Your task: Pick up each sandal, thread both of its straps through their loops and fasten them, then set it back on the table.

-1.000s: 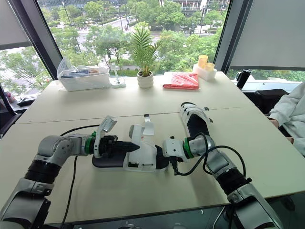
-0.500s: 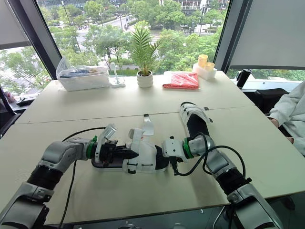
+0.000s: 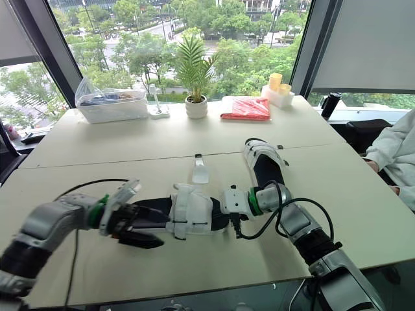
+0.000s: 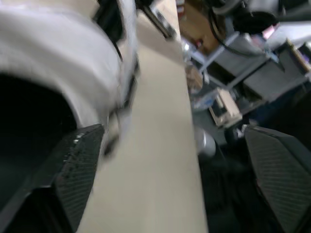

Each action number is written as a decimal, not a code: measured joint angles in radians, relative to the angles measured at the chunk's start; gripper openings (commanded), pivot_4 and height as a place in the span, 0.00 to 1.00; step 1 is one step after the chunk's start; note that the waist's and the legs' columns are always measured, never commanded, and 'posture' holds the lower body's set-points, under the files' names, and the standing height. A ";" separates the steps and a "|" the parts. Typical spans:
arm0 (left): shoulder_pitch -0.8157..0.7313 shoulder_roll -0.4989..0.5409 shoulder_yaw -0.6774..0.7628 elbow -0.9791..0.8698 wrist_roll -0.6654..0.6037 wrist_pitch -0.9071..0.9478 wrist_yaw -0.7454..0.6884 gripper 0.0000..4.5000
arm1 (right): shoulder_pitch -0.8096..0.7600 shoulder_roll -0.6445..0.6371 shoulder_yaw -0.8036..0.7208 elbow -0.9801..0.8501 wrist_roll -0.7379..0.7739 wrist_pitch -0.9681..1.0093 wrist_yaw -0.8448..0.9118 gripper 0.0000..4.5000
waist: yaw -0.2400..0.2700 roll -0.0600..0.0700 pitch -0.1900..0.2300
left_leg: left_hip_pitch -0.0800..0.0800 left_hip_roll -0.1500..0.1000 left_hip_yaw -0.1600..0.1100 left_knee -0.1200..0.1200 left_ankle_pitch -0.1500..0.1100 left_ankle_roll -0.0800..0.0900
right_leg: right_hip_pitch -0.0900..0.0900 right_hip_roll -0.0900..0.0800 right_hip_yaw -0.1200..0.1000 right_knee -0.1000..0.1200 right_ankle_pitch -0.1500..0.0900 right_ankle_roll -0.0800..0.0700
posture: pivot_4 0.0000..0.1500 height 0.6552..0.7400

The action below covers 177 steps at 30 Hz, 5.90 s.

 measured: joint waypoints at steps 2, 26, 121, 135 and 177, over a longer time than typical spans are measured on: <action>0.070 0.004 0.009 -0.037 0.001 -0.027 0.005 0.99 | 0.000 -0.001 -0.001 0.001 0.000 0.000 0.000 0.00 | 0.002 0.000 0.000 | 0.000 0.000 0.000 0.000 0.000 0.000 | 0.001 0.000 0.000 -0.001 0.000 -0.001 | 1.00 1.00; 0.170 -0.236 -0.053 -0.011 0.168 -0.340 0.191 0.99 | -0.001 0.000 0.000 0.004 -0.001 -0.003 -0.002 0.00 | 0.004 -0.001 0.000 | 0.000 0.000 0.000 0.000 0.000 0.000 | 0.001 0.000 -0.001 -0.001 -0.002 -0.004 | 1.00 1.00; -0.375 -0.431 0.284 0.722 0.035 -0.059 0.514 0.99 | 0.005 0.004 0.007 -0.028 -0.020 0.014 -0.001 0.00 | 0.003 -0.004 0.000 | 0.000 -0.002 -0.003 0.001 0.001 -0.002 | 0.001 0.000 -0.005 0.001 0.001 0.003 | 1.00 1.00; -0.427 -0.482 0.236 0.791 0.109 -0.076 0.461 0.71 | 0.005 0.004 0.009 -0.034 -0.020 0.016 -0.002 0.00 | 0.003 -0.004 0.000 | 0.000 -0.002 -0.003 0.001 0.001 -0.002 | 0.001 0.000 -0.005 0.002 0.001 0.003 | 1.00 1.00; -0.493 -0.557 0.243 0.678 0.042 -0.113 0.307 0.01 | 0.019 -0.004 0.000 -0.059 -0.023 0.041 -0.006 0.00 | 0.005 -0.004 0.001 | 0.000 -0.002 -0.003 0.001 0.002 -0.003 | 0.001 0.000 -0.005 0.002 0.001 0.003 | 1.00 1.00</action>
